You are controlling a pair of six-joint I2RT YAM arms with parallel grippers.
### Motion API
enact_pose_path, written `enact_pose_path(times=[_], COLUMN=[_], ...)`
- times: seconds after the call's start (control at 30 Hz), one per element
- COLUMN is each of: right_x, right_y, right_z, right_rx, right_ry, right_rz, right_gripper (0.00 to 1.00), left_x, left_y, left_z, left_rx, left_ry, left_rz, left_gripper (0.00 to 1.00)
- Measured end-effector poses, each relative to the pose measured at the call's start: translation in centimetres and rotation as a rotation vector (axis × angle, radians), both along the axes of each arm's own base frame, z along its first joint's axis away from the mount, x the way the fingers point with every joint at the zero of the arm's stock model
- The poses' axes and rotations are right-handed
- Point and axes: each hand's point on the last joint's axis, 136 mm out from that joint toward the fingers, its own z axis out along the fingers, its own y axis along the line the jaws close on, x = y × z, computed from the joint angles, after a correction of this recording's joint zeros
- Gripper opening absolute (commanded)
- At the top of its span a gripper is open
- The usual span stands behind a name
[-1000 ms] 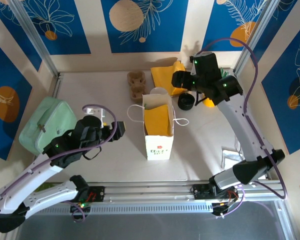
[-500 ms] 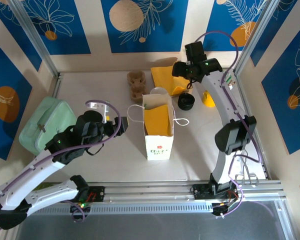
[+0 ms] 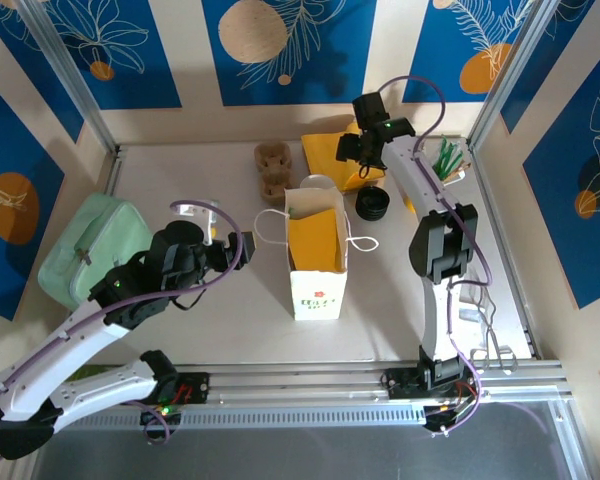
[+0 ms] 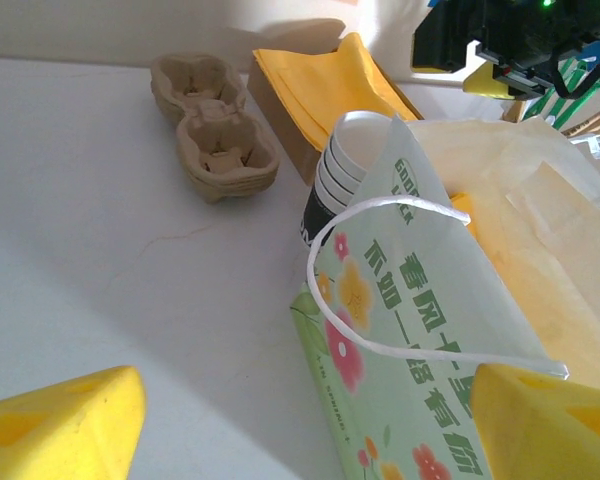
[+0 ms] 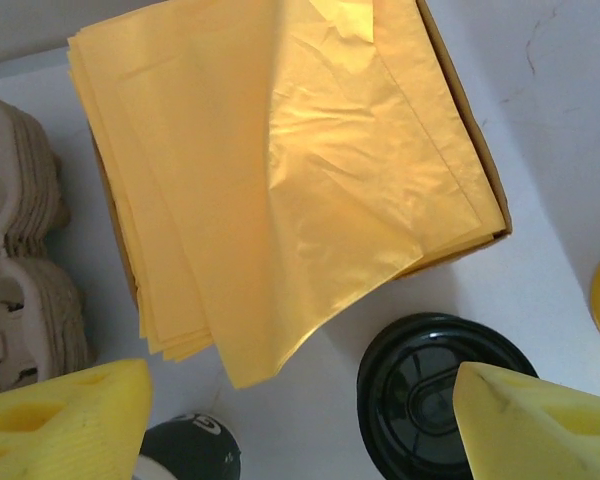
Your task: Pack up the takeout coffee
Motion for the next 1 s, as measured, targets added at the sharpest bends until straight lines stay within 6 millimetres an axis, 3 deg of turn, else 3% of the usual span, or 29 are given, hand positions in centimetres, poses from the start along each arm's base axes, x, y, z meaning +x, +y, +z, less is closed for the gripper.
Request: enact_pose_path(times=[0.7, 1.0], right_x=[5.3, 7.3], right_y=[0.4, 1.1], right_z=[-7.7, -9.7], right_rx=[-0.014, 0.000], right_ry=[0.064, 0.054], right_rz=[-0.015, 0.021], right_gripper=[0.67, 0.63], left_x=[0.1, 0.0], left_y=[0.3, 0.3], left_z=[-0.1, -0.1], left_rx=[0.009, 0.009], left_ry=[-0.001, -0.001], left_rz=[0.013, 0.013], left_gripper=[0.85, 0.85])
